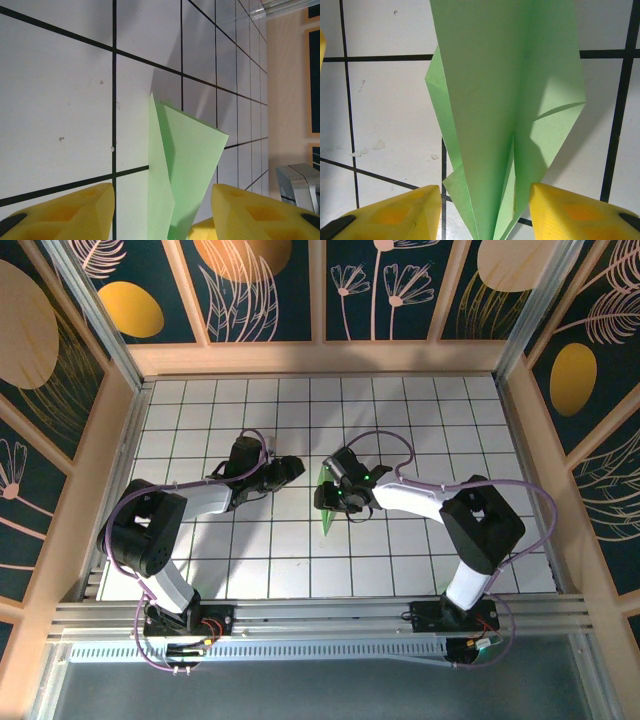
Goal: Fold a paper plane with a square sheet of paper (fold left side to right side)
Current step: Pick up the paper plane at the center of the table.
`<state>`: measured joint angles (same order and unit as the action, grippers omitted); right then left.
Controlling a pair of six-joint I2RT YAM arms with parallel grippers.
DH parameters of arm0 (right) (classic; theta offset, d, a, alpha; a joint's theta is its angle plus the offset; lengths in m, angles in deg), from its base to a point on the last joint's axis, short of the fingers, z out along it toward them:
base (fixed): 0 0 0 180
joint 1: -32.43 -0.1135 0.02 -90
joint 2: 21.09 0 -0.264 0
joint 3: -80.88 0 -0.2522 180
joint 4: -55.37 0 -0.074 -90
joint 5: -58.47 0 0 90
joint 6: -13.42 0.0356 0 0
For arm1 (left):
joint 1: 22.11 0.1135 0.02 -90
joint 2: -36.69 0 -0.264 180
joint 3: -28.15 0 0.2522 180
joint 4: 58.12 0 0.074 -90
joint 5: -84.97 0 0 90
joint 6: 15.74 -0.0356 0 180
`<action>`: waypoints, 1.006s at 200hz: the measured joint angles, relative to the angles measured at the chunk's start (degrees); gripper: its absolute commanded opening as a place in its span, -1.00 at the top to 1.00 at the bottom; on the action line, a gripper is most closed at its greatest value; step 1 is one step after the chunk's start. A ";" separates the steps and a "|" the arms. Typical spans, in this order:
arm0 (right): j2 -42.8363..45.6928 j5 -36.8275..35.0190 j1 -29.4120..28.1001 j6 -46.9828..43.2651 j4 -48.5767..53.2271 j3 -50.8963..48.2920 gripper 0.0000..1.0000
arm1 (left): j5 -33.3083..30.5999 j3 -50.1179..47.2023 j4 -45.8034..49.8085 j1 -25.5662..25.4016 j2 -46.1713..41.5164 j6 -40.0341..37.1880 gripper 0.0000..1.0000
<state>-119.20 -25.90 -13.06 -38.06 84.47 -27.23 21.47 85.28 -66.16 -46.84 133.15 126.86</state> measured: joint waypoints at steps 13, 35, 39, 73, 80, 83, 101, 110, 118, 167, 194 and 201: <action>0.00 0.00 0.00 -0.02 -0.04 0.00 -0.04 | 0.00 -0.02 0.00 0.00 0.00 0.00 -0.07; 0.00 -0.02 -0.07 -0.02 -0.04 0.04 -0.05 | 0.00 -0.13 -0.02 0.00 0.00 0.00 -0.07; -0.02 -0.07 -0.13 -0.02 0.04 0.13 -0.05 | 0.00 -0.17 -0.02 0.00 0.00 0.00 -0.07; -0.76 -0.55 -0.81 -0.24 0.20 1.73 -0.05 | 0.00 -0.22 -0.02 0.00 0.00 0.00 -0.07; -1.07 -0.74 -0.96 -0.24 0.20 2.03 -0.05 | 0.02 -0.26 -0.04 0.00 0.00 0.00 -0.07; -1.20 -0.90 -1.01 -0.24 0.17 2.14 -0.05 | 0.02 -0.26 -0.02 0.00 0.00 0.00 -0.07; -2.14 -1.31 -1.14 -0.24 0.26 2.56 -0.04 | 0.02 -0.33 -0.04 0.00 0.00 0.00 -0.07; -2.49 -1.53 -1.11 -0.24 0.39 2.58 -0.05 | 0.02 -0.33 -0.04 0.00 0.00 0.00 -0.08; -2.69 -1.68 -1.11 -0.24 0.66 2.58 -0.04 | 0.02 -0.33 -0.04 0.00 0.02 0.00 -0.08; -2.80 -2.32 -1.14 -0.24 1.36 2.58 0.06 | 0.02 -0.33 -0.04 0.00 0.00 0.00 -0.07; -2.80 -2.62 -1.18 -0.26 1.66 2.58 0.05 | 0.02 -0.33 -0.04 0.00 0.02 0.00 -0.08; -2.80 -2.60 -1.18 -0.26 1.66 2.58 0.05 | 0.02 -0.33 -0.04 0.00 0.02 0.00 -0.08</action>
<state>-122.00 -28.50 -14.24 -38.32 86.13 -24.65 21.49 84.95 -66.21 -46.84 133.17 126.86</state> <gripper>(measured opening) 0.473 0.538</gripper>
